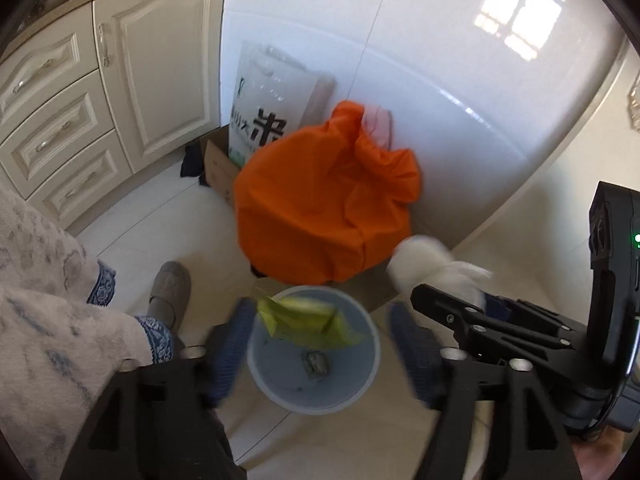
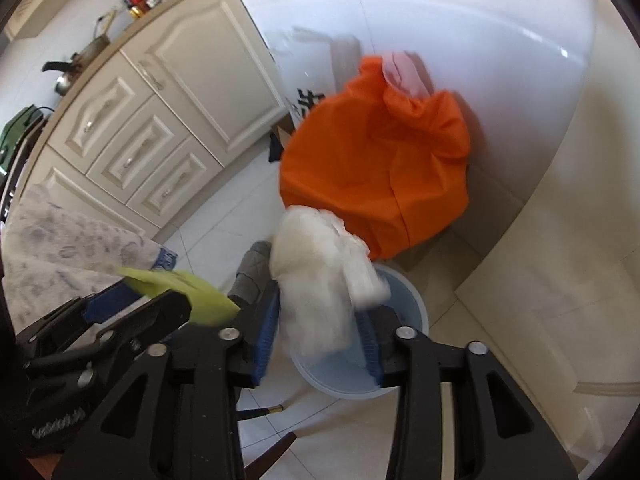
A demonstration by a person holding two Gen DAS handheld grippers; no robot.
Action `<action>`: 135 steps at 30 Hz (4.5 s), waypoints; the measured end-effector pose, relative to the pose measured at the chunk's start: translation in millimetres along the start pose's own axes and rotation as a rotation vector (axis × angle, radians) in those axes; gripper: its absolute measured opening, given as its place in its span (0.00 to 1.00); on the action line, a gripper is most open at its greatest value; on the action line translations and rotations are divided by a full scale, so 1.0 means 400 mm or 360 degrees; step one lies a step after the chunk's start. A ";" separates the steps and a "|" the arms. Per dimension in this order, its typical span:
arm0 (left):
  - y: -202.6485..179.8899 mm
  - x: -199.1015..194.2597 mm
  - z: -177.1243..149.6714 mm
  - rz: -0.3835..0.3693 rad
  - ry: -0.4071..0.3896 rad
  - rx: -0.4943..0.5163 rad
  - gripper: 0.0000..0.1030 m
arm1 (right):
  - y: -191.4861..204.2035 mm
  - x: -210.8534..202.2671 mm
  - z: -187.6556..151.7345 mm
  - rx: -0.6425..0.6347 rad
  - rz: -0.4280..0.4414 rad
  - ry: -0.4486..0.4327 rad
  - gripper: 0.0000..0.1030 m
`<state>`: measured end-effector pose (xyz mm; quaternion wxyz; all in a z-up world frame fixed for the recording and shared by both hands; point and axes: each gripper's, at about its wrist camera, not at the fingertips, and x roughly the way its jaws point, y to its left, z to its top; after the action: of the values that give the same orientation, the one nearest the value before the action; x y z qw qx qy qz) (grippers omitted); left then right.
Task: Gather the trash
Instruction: 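Open both tools over the blue bin, dropping wrapper and bag, then return both tools to the table, then grasp the noodle snack packet with left tool while right tool grasps barcode wrapper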
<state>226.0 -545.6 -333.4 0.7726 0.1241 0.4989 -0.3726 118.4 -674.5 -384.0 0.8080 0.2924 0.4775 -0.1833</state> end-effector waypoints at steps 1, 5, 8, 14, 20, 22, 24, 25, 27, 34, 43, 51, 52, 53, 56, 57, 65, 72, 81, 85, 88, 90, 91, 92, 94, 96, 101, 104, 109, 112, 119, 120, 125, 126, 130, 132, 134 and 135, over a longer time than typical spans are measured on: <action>0.000 0.006 0.002 0.0025 0.0000 -0.0003 0.79 | -0.007 0.003 -0.001 0.0016 -0.0013 0.0002 0.64; -0.002 0.013 0.005 0.0090 -0.0018 -0.0011 0.94 | -0.045 -0.005 -0.015 0.0110 -0.0015 -0.0020 0.95; -0.006 0.001 -0.006 0.0099 -0.0018 0.0000 0.95 | -0.052 -0.017 -0.020 0.0124 -0.0044 -0.0036 1.00; -0.015 -0.078 -0.035 0.0126 -0.0100 0.0036 0.99 | -0.034 -0.048 -0.022 0.0095 -0.0090 -0.0030 1.00; -0.024 -0.220 -0.062 0.0141 -0.0224 0.0056 0.99 | 0.016 -0.123 -0.016 0.0062 -0.0074 -0.0095 1.00; -0.017 -0.281 -0.080 0.0133 -0.0283 0.0056 0.99 | 0.040 -0.152 -0.011 0.0038 -0.0066 -0.0121 1.00; -0.007 -0.353 -0.097 0.0139 -0.0374 0.0045 0.99 | 0.075 -0.198 -0.006 0.0015 -0.0036 -0.0163 1.00; -0.001 -0.383 -0.108 0.0140 -0.0404 0.0039 0.99 | 0.087 -0.213 -0.003 0.0007 -0.0021 -0.0178 1.00; 0.021 -0.458 -0.134 0.0152 -0.0483 0.0016 0.99 | 0.142 -0.264 0.004 -0.0044 0.0022 -0.0228 1.00; 0.145 -0.708 -0.258 0.0216 -0.0718 -0.0122 0.99 | 0.366 -0.397 0.014 -0.0307 0.0165 -0.0386 1.00; 0.279 -0.983 -0.460 0.0398 -0.0937 -0.0291 0.99 | 0.649 -0.485 -0.027 -0.0591 0.0348 -0.0481 1.00; 0.373 -1.132 -0.627 0.0603 -0.1027 -0.0413 0.99 | 0.868 -0.500 -0.116 -0.0876 0.0510 -0.0464 1.00; 0.378 -1.142 -0.637 0.0623 -0.1029 -0.0426 0.99 | 0.890 -0.500 -0.127 -0.0904 0.0524 -0.0459 1.00; 0.390 -1.155 -0.661 0.0647 -0.1034 -0.0452 0.99 | 0.919 -0.499 -0.143 -0.0942 0.0548 -0.0452 1.00; 0.413 -1.178 -0.698 0.0709 -0.1046 -0.0514 0.99 | 0.975 -0.493 -0.177 -0.1027 0.0603 -0.0429 1.00; 0.415 -1.187 -0.708 0.0733 -0.1048 -0.0535 0.99 | 0.998 -0.490 -0.191 -0.1061 0.0620 -0.0424 1.00; 0.472 -1.190 -0.746 0.0897 -0.1000 -0.0573 0.99 | 1.112 -0.432 -0.245 -0.1151 0.0668 -0.0331 1.00; 0.578 -1.109 -0.710 0.0911 -0.0843 -0.0491 0.99 | 1.176 -0.341 -0.257 -0.1168 0.0623 -0.0209 1.00; 0.735 -0.986 -0.634 0.0837 -0.0633 -0.0290 0.99 | 1.268 -0.189 -0.247 -0.1152 0.0626 -0.0032 1.00; 0.776 -0.945 -0.591 0.0793 -0.0602 -0.0129 0.99 | 1.320 -0.127 -0.238 -0.1128 0.0665 0.0057 0.81; 0.801 -0.902 -0.550 0.0792 -0.0566 0.0031 0.99 | 1.349 -0.089 -0.230 -0.1112 0.0691 0.0131 0.68; 0.822 -0.870 -0.526 0.0764 -0.0507 0.0108 1.00 | 1.364 -0.069 -0.231 -0.1115 0.0698 0.0164 0.57; 0.833 -0.863 -0.515 0.0723 -0.0503 0.0128 1.00 | 1.370 -0.055 -0.230 -0.1114 0.0709 0.0196 0.55; 0.846 -0.861 -0.504 0.0663 -0.0513 0.0152 0.99 | 1.374 -0.048 -0.230 -0.1116 0.0717 0.0209 0.54; 0.856 -0.850 -0.493 0.0602 -0.0492 0.0162 0.99 | 1.370 -0.042 -0.226 -0.1097 0.0752 0.0213 0.47; 0.874 -0.830 -0.478 0.0480 -0.0439 0.0140 0.93 | 1.354 -0.051 -0.220 -0.1087 0.0806 0.0200 0.29; 0.884 -0.808 -0.471 0.0395 -0.0366 0.0116 0.72 | 1.318 -0.066 -0.209 -0.1077 0.0839 0.0198 0.29; 0.859 -0.796 -0.474 0.0456 -0.0331 0.0199 0.74 | 1.309 -0.074 -0.202 -0.1072 0.0852 0.0191 0.32; 0.862 -0.726 -0.442 0.0528 -0.0290 0.0294 0.91 | 1.342 -0.037 -0.191 -0.1024 0.0864 0.0242 0.32; 0.884 -0.720 -0.424 0.0445 -0.0262 0.0222 0.65 | 1.351 -0.013 -0.190 -0.1029 0.0840 0.0259 0.25; 0.878 -0.718 -0.450 0.0514 -0.0262 0.0228 0.48 | 1.283 -0.078 -0.184 -0.1016 0.0924 0.0205 0.16; 0.870 -0.727 -0.453 0.0518 -0.0257 0.0223 0.48 | 1.267 -0.087 -0.180 -0.1005 0.0927 0.0198 0.16; 0.858 -0.746 -0.486 0.0473 -0.0255 0.0118 0.46 | 1.183 -0.122 -0.163 -0.0948 0.0918 0.0146 0.16; 0.856 -0.754 -0.481 0.0469 -0.0260 0.0089 0.46 | 1.166 -0.125 -0.163 -0.0942 0.0907 0.0144 0.16; 0.864 -0.789 -0.499 0.0411 -0.0328 -0.0105 0.44 | 1.094 -0.139 -0.184 -0.0928 0.0871 0.0127 0.16; 0.860 -0.803 -0.507 0.0419 -0.0365 -0.0180 0.44 | 1.071 -0.146 -0.195 -0.0934 0.0854 0.0108 0.16; 0.845 -0.814 -0.518 0.0424 -0.0405 -0.0242 0.43 | 1.046 -0.157 -0.204 -0.0936 0.0850 0.0086 0.16; 0.838 -0.818 -0.522 0.0419 -0.0427 -0.0272 0.43 | 1.035 -0.168 -0.209 -0.0945 0.0846 0.0064 0.16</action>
<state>245.2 -48.1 -209.6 0.8818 0.0714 0.4008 -0.2380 269.1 -303.8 -232.8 0.8671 0.1632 0.4333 0.1838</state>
